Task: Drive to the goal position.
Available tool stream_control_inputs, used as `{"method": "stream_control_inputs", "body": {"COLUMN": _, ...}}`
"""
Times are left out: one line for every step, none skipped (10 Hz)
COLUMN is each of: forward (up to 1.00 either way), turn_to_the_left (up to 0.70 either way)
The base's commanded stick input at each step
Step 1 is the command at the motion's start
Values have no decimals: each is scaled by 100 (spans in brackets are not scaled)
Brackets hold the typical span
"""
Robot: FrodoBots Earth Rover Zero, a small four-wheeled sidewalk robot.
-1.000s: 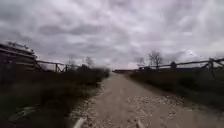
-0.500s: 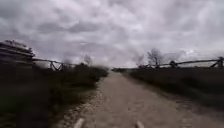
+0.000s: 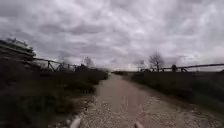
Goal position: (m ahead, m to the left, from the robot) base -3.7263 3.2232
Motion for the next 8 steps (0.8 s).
{"method": "stream_control_inputs", "body": {"forward": 70, "turn_to_the_left": 0}}
{"method": "stream_control_inputs", "body": {"forward": 70, "turn_to_the_left": 0}}
{"method": "stream_control_inputs", "body": {"forward": 70, "turn_to_the_left": 0}}
{"method": "stream_control_inputs", "body": {"forward": 70, "turn_to_the_left": 0}}
{"method": "stream_control_inputs", "body": {"forward": 70, "turn_to_the_left": 0}}
{"method": "stream_control_inputs", "body": {"forward": 70, "turn_to_the_left": 0}}
{"method": "stream_control_inputs", "body": {"forward": 70, "turn_to_the_left": 0}}
{"method": "stream_control_inputs", "body": {"forward": 70, "turn_to_the_left": -2}}
